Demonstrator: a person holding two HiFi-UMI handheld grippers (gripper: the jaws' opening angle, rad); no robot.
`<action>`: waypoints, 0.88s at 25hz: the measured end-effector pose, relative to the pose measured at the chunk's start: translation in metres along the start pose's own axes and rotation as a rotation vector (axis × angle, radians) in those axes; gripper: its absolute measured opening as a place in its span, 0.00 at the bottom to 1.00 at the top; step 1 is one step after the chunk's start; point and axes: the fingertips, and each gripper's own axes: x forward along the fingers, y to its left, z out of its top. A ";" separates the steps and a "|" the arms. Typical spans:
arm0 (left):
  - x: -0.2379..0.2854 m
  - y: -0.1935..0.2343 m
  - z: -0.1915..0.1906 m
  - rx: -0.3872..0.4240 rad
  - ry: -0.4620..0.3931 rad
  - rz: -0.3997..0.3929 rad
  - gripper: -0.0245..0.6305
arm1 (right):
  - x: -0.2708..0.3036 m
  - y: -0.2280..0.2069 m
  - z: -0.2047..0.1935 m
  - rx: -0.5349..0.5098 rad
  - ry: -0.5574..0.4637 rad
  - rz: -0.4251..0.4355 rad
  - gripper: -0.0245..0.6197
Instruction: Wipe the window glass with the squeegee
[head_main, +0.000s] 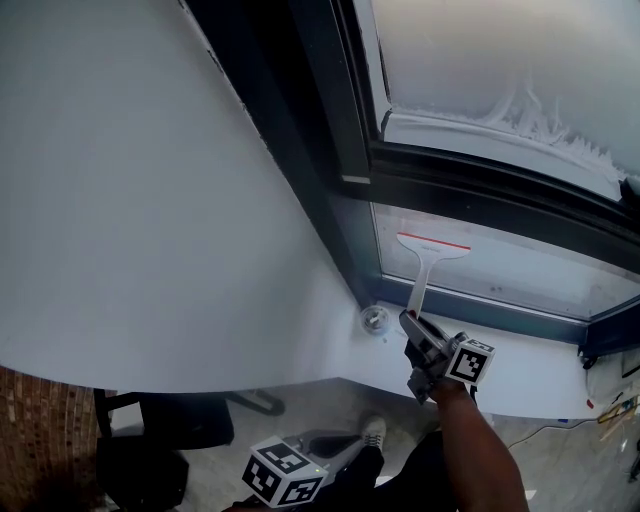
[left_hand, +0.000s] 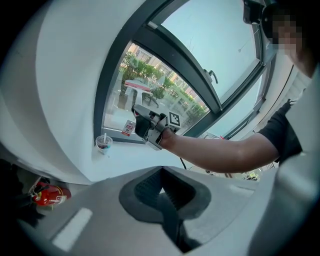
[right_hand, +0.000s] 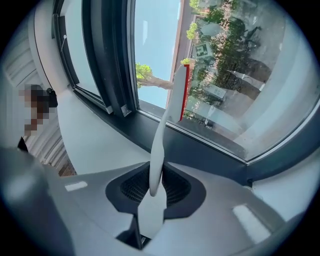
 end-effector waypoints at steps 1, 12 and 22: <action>0.001 0.000 -0.001 -0.003 0.002 0.000 0.04 | -0.001 -0.004 -0.002 0.005 0.004 -0.004 0.17; 0.010 0.008 -0.010 -0.045 0.005 0.008 0.04 | -0.012 -0.057 -0.033 0.070 0.063 -0.057 0.18; 0.012 0.021 -0.030 -0.066 0.005 0.030 0.04 | -0.018 -0.099 -0.059 0.127 0.097 -0.098 0.17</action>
